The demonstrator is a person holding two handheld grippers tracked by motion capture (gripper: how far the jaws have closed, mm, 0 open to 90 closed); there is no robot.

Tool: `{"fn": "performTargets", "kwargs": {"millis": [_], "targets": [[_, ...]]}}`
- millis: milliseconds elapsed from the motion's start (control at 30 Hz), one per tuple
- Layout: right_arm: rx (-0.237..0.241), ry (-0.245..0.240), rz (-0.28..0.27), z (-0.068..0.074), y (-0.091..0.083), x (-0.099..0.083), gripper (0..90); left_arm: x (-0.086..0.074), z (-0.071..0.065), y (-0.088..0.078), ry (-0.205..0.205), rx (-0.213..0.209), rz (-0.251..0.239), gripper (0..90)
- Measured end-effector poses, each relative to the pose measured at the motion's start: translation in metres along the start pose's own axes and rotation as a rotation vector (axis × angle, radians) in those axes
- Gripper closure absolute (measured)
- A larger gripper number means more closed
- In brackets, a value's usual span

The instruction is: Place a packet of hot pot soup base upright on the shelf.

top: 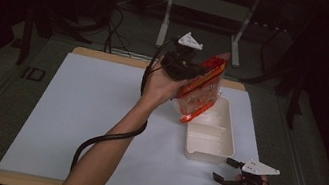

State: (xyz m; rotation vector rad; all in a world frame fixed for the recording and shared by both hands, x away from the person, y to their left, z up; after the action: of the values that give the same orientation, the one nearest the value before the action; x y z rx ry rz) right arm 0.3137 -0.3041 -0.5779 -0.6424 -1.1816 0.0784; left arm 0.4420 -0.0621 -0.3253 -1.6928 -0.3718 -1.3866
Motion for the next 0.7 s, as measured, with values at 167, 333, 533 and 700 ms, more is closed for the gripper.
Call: {"fn": "performTargets", "kwargs": {"millis": [167,333,533,700], "targets": [[0.000,-0.001,0.000,0.000,0.000,0.000,14.6,0.002,0.000,0.003,-0.011,0.000,-0.004,89.9],[0.000,0.000,0.000,0.000,0.000,0.000,14.6,0.005,0.000,0.004,-0.014,0.002,-0.007,89.9],[0.000,0.000,0.000,0.000,0.000,0.000,14.6,0.009,0.000,0.008,-0.022,-0.001,-0.008,89.9],[0.000,0.001,-0.001,0.000,0.000,0.000,14.6,0.013,0.000,0.011,-0.033,-0.005,-0.014,89.9]]}}
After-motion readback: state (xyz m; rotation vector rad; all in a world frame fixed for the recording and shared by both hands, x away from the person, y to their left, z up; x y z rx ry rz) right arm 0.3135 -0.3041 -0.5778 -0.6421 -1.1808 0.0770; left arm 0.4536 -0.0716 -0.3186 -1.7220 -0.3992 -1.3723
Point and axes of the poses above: each handheld gripper's, and its own axes: y roughly forward along the jaws, x roughly out of its top, z roughly to its left, the point moved 7 cm from there along y, roughly forward along the jaws, and after that the axes turned 15 degrees about x, right-handed, at the moved point
